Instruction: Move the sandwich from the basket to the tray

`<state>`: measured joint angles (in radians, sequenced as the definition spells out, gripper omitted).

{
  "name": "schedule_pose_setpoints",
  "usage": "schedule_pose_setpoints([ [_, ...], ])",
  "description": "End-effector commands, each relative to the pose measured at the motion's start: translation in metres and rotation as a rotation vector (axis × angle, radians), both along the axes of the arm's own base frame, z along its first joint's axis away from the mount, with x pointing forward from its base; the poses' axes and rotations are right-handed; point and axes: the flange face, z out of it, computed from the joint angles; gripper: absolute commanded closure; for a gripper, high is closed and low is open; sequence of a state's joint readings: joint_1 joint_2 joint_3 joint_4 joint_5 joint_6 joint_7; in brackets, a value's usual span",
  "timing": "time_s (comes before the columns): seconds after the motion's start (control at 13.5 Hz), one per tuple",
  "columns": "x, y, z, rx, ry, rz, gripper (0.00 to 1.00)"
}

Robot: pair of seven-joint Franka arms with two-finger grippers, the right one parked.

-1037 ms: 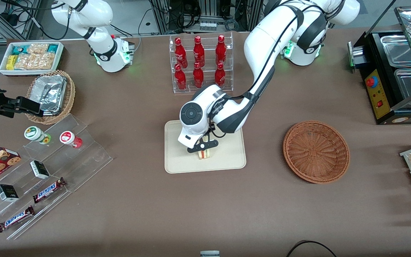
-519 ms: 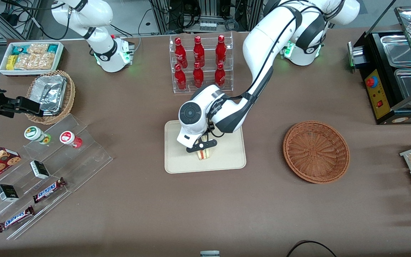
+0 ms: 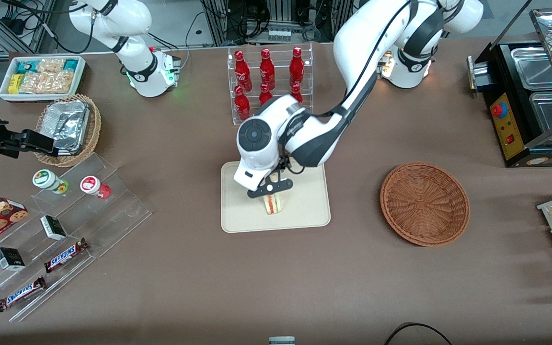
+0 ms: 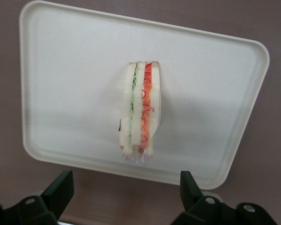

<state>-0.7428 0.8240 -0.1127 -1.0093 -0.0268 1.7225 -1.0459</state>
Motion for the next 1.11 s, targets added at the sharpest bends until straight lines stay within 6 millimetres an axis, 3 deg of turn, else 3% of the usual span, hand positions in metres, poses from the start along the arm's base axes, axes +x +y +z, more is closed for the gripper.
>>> schedule_pose_setpoints([
  [0.0,0.003,0.024,0.04,0.018,0.014,-0.093,0.0],
  [0.07,0.016,0.046,0.053,0.013,0.023,-0.117,0.0],
  [0.22,0.022,0.07,0.069,0.035,0.051,-0.175,0.0],
  [0.37,0.05,0.124,0.083,0.032,0.092,-0.216,0.0],
  [0.52,0.057,0.164,0.088,0.036,0.116,-0.312,0.0],
  [0.74,0.061,0.239,0.099,0.034,0.106,-0.499,0.0],
  [1.04,0.056,0.331,0.115,-0.007,0.04,-0.543,0.0],
])
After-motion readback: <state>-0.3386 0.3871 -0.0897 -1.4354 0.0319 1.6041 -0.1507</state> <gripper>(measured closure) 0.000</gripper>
